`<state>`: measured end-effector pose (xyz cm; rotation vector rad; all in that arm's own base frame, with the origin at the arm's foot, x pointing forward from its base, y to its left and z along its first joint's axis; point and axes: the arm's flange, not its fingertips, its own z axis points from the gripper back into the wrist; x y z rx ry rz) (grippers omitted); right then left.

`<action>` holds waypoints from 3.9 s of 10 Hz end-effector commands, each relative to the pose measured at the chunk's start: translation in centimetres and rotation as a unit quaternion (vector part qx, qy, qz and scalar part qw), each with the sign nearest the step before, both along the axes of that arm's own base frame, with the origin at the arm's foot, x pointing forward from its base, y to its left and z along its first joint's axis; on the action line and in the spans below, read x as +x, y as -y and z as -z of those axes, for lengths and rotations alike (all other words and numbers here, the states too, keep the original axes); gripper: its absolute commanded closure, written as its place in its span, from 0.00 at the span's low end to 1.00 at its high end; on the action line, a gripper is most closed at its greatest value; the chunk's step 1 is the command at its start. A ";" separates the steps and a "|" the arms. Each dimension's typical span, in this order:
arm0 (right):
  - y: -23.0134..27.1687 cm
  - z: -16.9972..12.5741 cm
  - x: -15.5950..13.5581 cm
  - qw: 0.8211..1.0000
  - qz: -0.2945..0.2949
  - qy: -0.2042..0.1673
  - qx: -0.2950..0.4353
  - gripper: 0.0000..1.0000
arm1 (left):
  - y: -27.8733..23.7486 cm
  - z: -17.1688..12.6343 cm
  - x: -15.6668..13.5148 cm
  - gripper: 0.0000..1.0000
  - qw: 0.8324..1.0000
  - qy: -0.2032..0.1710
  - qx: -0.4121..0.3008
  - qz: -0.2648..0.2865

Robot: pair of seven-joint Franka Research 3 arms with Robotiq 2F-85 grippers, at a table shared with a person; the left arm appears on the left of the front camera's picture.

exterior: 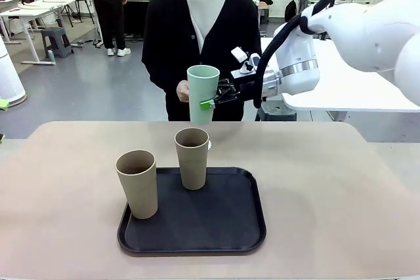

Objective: Place coasters on the table and set cups on them.
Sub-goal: Pick up one Reusable plastic cup and place it on a coaster set by the human.

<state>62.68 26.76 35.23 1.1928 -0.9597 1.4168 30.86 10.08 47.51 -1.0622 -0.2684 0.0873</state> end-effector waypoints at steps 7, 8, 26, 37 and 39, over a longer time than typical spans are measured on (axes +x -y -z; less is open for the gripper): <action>-1.1 5.0 3.9 1.000 0.001 -0.014 -0.016 0.16 | -0.1 0.0 -0.1 0.00 1.000 0.002 -0.004 0.000; -1.3 5.8 3.9 1.000 0.001 -0.022 -0.021 0.16 | -0.1 0.0 -0.1 0.00 1.000 0.002 -0.004 0.000; -2.6 9.3 3.2 0.999 0.037 -0.013 -0.027 0.16 | -0.1 0.0 -0.1 0.00 1.000 0.002 -0.004 0.000; -2.2 10.0 2.8 0.999 0.022 -0.034 -0.028 0.00 | -0.1 0.0 -0.1 0.00 1.000 0.002 -0.004 0.000; -2.1 10.0 2.8 0.999 0.023 -0.037 -0.032 0.00 | -0.1 0.0 -0.1 0.00 1.000 0.002 -0.004 0.000</action>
